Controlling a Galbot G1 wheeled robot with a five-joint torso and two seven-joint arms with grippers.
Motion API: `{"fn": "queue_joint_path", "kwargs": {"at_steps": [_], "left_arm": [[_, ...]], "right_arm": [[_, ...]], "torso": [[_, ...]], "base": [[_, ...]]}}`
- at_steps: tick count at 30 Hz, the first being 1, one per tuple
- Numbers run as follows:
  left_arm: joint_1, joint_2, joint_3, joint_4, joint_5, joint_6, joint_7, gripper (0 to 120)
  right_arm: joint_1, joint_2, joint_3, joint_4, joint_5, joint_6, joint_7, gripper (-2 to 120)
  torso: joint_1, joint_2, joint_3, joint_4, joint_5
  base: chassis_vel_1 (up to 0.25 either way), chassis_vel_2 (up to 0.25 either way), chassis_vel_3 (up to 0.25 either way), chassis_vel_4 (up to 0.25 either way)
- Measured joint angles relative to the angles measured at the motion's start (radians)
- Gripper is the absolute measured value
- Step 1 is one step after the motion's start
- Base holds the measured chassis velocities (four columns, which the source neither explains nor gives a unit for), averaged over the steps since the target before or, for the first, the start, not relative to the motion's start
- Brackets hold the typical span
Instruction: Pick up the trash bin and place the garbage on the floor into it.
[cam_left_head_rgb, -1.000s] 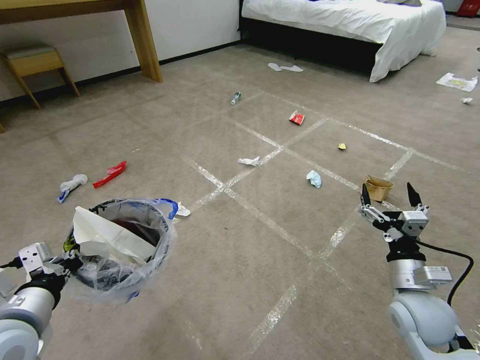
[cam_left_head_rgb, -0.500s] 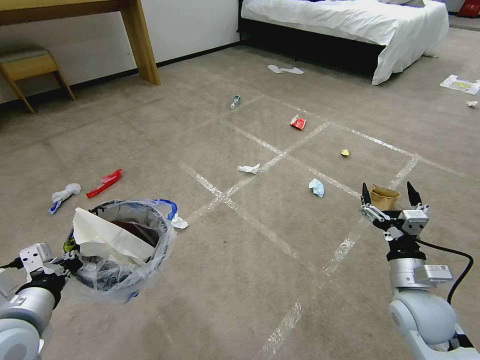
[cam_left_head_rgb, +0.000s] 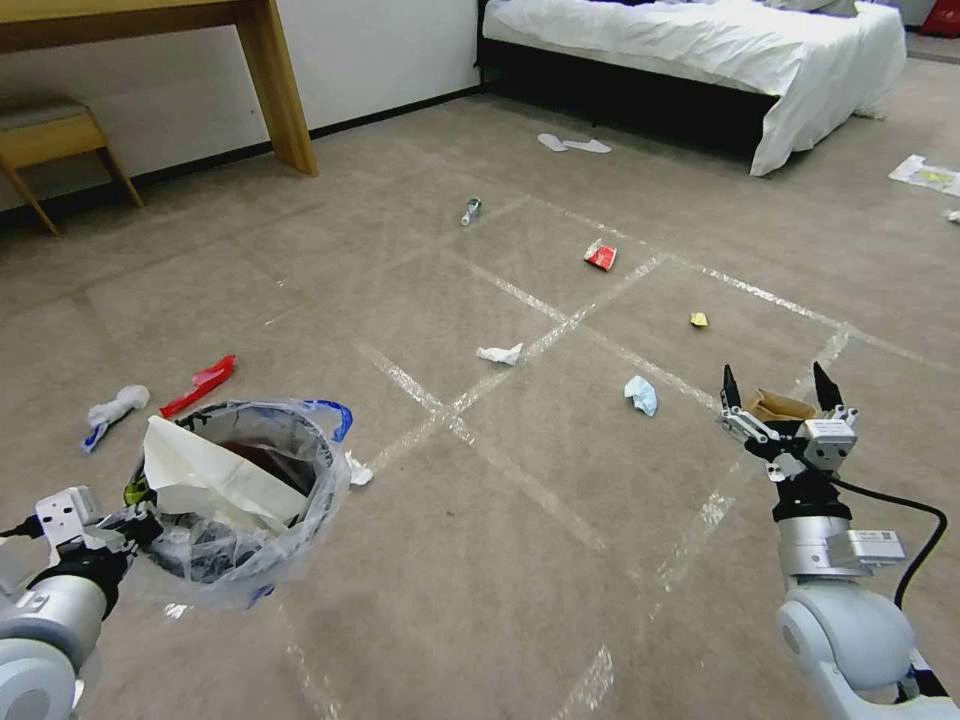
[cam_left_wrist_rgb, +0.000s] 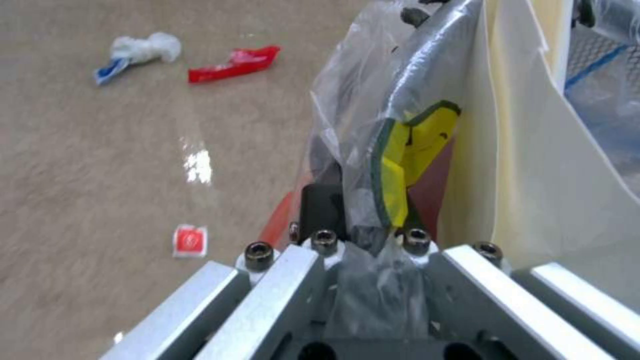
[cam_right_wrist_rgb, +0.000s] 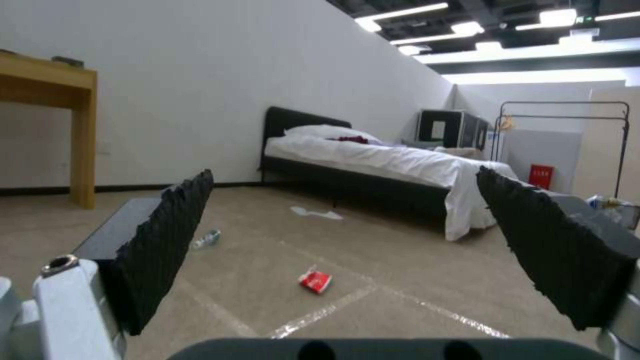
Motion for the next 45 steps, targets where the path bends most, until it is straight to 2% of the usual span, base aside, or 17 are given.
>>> {"fn": "queue_joint_path", "kwargs": {"at_steps": [45], "left_arm": [[0.003,0.015,-0.010,0.005,-0.006,-0.007,-0.002,0]], "right_arm": [[-0.011,0.040,-0.003,-0.003,-0.028,0.015,0.006,100]], "torso": [[0.000,0.000,0.000,0.0000,-0.0001]], "base": [[-0.182,0.187,0.185,-0.184]]}}
